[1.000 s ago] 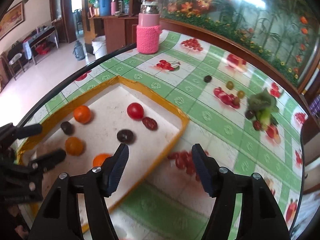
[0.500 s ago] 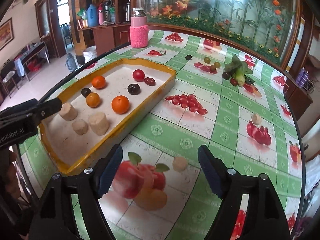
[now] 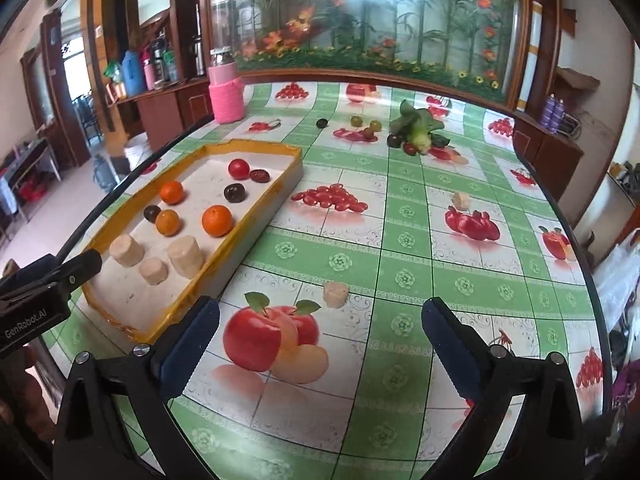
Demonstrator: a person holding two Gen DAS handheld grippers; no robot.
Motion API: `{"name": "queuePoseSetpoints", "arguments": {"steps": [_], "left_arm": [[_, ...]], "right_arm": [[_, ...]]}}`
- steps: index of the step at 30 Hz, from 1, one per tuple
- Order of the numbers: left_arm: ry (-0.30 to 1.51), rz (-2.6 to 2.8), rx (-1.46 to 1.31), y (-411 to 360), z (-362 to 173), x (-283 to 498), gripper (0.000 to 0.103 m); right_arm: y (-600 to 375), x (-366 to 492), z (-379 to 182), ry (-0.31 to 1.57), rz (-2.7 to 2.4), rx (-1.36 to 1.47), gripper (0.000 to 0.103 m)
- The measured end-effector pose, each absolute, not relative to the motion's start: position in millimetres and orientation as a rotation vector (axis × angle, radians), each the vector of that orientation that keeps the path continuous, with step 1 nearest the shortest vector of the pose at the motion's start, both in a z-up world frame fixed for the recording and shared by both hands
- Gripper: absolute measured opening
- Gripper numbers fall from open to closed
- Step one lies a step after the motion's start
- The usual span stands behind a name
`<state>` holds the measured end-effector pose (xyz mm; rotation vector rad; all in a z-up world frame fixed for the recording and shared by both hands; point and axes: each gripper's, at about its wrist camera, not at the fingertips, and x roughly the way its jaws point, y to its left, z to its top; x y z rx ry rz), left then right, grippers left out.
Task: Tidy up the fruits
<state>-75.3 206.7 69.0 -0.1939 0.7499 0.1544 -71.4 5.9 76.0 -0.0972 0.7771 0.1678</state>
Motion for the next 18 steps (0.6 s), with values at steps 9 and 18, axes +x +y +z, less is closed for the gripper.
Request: {"name": "queuePoseSetpoints", "arguments": {"steps": [9, 18], "left_arm": [[0.717, 0.122, -0.137, 199.7, 69.6, -80.5, 0.098], [0.725, 0.100, -0.042, 187.9, 68.3, -82.7, 0.102]], "right_arm": [[12.2, -84.1, 76.7, 0.781, 0.108, -0.118, 0.102], [6.0, -89.2, 72.7, 0.802, 0.058, -0.093, 0.102]]}}
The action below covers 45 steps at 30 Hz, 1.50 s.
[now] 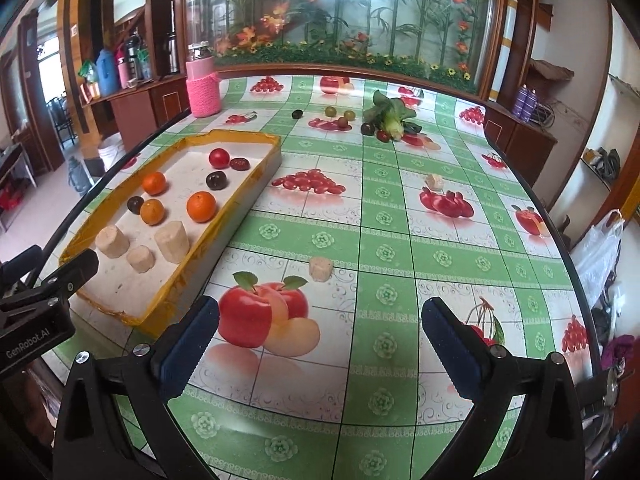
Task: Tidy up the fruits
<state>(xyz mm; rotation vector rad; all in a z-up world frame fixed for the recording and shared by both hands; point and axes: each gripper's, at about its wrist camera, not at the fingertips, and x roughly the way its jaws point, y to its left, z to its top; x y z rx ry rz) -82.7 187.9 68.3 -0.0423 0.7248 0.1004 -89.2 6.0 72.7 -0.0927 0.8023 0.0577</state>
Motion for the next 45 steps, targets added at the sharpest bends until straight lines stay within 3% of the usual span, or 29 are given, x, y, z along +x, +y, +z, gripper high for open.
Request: {"name": "queuePoseSetpoints", "arguments": {"steps": [11, 45], "left_arm": [[0.697, 0.168, 0.095, 174.6, 68.4, -85.7, 0.103], [0.632, -0.001, 0.004, 165.4, 80.0, -100.4, 0.103]], "right_arm": [[8.9, -90.7, 64.6, 0.835, 0.034, -0.094, 0.102], [6.7, -91.8, 68.1, 0.825, 0.005, -0.117, 0.102]]}}
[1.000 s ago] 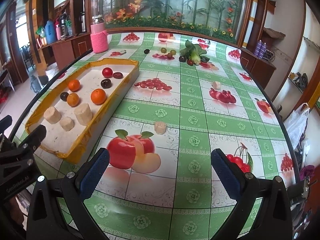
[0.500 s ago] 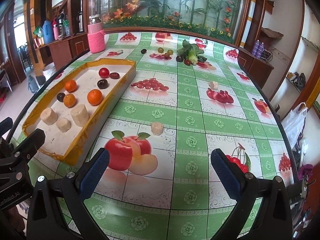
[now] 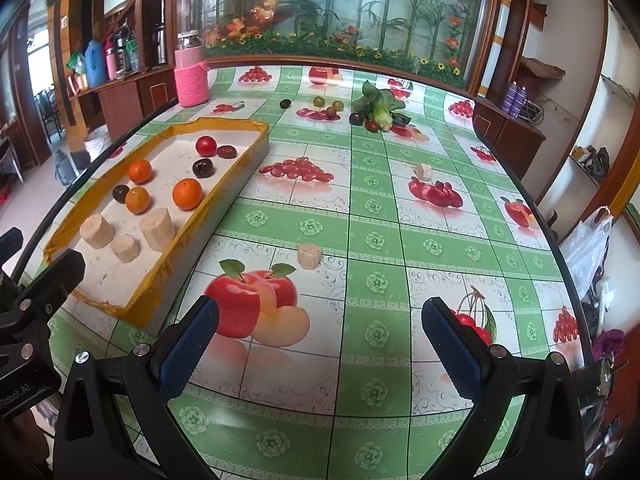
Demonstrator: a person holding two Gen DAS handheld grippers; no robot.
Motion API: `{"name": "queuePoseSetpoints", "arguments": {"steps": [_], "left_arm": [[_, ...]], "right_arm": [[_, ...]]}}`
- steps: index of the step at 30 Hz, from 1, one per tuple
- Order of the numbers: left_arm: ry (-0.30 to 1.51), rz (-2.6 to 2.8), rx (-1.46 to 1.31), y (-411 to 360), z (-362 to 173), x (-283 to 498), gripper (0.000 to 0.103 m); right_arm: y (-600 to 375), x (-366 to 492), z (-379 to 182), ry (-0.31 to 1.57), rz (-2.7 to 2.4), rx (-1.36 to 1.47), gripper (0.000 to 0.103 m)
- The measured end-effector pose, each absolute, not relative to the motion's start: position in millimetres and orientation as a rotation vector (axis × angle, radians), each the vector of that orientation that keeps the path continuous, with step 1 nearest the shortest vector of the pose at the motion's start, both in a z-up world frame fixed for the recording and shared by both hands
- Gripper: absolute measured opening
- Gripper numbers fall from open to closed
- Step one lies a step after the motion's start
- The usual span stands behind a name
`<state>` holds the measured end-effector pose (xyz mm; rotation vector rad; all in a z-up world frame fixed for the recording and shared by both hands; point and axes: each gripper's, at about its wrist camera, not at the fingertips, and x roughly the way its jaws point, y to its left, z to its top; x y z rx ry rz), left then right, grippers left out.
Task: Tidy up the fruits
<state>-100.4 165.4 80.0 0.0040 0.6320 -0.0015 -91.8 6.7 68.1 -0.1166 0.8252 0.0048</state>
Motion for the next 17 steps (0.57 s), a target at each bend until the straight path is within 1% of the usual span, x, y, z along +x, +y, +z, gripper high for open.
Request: {"name": "queuePoseSetpoints", "arguments": {"steps": [17], "left_arm": [[0.684, -0.008, -0.008, 163.7, 77.6, -95.4, 0.103]], "right_arm": [[2.6, -93.9, 71.4, 0.814, -0.008, -0.124, 0.102]]}}
